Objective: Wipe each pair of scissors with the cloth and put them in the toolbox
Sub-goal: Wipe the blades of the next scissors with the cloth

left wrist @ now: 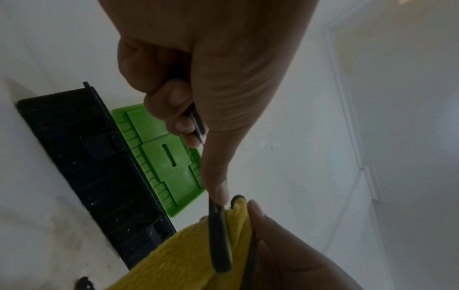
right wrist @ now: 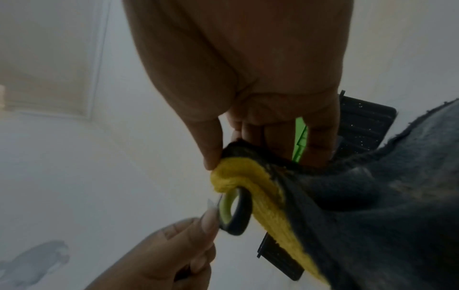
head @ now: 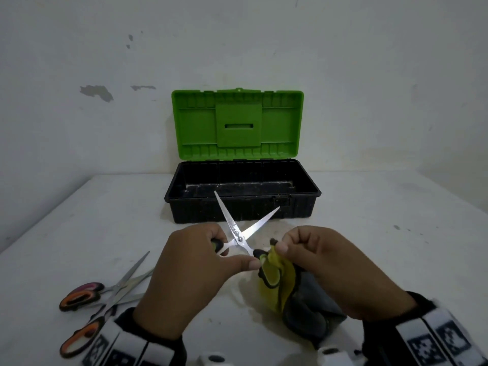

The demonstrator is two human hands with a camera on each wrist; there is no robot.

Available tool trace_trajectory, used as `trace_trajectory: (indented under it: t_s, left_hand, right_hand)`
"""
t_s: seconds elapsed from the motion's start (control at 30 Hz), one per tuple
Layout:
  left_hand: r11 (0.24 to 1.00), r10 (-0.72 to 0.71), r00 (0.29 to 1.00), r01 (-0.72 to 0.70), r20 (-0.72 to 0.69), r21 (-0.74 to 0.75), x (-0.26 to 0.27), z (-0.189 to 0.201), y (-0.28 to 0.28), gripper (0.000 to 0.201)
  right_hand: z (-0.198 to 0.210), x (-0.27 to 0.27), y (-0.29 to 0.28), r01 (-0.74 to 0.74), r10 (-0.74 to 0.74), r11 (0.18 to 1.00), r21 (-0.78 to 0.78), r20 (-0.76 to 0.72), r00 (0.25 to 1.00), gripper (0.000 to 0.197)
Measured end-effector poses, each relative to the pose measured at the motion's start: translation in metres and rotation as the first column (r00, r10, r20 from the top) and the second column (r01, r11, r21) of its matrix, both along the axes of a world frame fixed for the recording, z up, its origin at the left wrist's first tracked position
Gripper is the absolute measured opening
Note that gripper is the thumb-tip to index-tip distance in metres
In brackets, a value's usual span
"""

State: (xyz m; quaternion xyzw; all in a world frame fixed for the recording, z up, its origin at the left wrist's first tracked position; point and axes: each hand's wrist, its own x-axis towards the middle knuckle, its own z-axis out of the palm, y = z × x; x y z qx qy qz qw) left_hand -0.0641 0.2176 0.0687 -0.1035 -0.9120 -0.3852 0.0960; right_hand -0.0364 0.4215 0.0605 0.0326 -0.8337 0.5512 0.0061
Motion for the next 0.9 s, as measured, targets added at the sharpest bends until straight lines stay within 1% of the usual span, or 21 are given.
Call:
trace_trajectory:
  t_s: [0.07,0.13,0.2,0.23,0.27,0.33,0.37,0.4,0.43,0.47,0.5,0.63,0.7,0.8,0.87,0.9]
  left_hand:
    - [1.000,-0.024,1.000,0.024,-0.016,0.003,-0.002,0.002,0.003,0.042]
    - [0.998,-0.035,0.999,0.036,-0.030,0.049,-0.004,0.001,0.002,0.036]
    - [0.985,-0.026,1.000,0.028,-0.013,0.173,-0.007,-0.003,-0.001,0.034]
    - [0.961,-0.032,0.999,0.026,0.017,0.277,-0.009,-0.005,-0.003,0.033]
    - [0.913,-0.056,0.997,0.029,0.055,0.407,-0.010,-0.007,-0.004,0.030]
    - [0.757,-0.101,0.986,-0.011,0.134,0.653,-0.010,-0.008,-0.002,0.020]
    - [0.666,-0.108,0.980,-0.052,0.165,0.744,-0.007,-0.010,0.002,0.016]
    - [0.579,-0.107,0.977,-0.087,0.182,0.810,-0.005,-0.012,0.008,0.017]
    - [0.512,-0.100,0.975,-0.120,0.198,0.851,-0.003,-0.014,0.014,0.021]
    - [0.469,-0.088,0.973,-0.151,0.215,0.870,-0.001,-0.015,0.021,0.024]
    - [0.441,-0.073,0.968,-0.183,0.239,0.878,0.001,-0.016,0.027,0.027]
    - [0.369,-0.067,0.938,-0.293,0.339,0.882,0.003,-0.014,0.040,0.036]
    - [0.361,-0.062,0.940,-0.293,0.336,0.885,0.003,-0.013,0.041,0.040]
    - [0.358,-0.072,0.952,-0.255,0.299,0.898,0.003,-0.011,0.037,0.046]
    - [0.347,-0.102,0.955,-0.227,0.278,0.910,0.001,-0.010,0.032,0.046]
    - [0.346,-0.111,0.956,-0.219,0.271,0.913,0.001,-0.008,0.029,0.046]
  right_hand:
    - [-0.002,0.000,-0.006,0.026,-0.025,0.999,0.035,-0.016,1.000,0.019]
    - [-0.005,0.000,-0.012,0.074,-0.069,0.996,0.057,-0.078,0.995,0.017]
    - [-0.008,0.000,-0.015,0.127,-0.118,0.990,0.056,-0.140,0.983,0.017]
    - [-0.008,0.001,-0.017,0.152,-0.146,0.988,0.032,-0.159,0.976,0.017]
    - [-0.009,0.002,-0.019,0.176,-0.173,0.984,0.000,-0.175,0.969,0.017]
    - [-0.010,0.005,-0.023,0.215,-0.225,0.974,-0.069,-0.206,0.952,0.016]
    - [-0.011,0.006,-0.027,0.232,-0.250,0.967,-0.107,-0.216,0.944,0.016]
    - [-0.012,0.007,-0.031,0.246,-0.274,0.958,-0.146,-0.220,0.936,0.015]
    - [-0.013,0.007,-0.035,0.261,-0.297,0.949,-0.178,-0.219,0.930,0.015]
    - [-0.015,0.007,-0.039,0.278,-0.317,0.941,-0.194,-0.218,0.923,0.014]
    - [-0.016,0.006,-0.042,0.295,-0.333,0.936,-0.190,-0.216,0.918,0.014]
    - [-0.021,0.006,-0.052,0.311,-0.334,0.941,-0.133,-0.222,0.916,0.012]
    - [-0.021,0.008,-0.054,0.294,-0.306,0.952,-0.086,-0.234,0.923,0.012]
    - [-0.017,0.015,-0.051,0.241,-0.240,0.970,-0.023,-0.233,0.943,0.012]
    - [-0.014,0.020,-0.040,0.194,-0.188,0.981,0.009,-0.199,0.962,0.013]
    - [-0.012,0.022,-0.032,0.149,-0.146,0.989,0.009,-0.158,0.977,0.014]
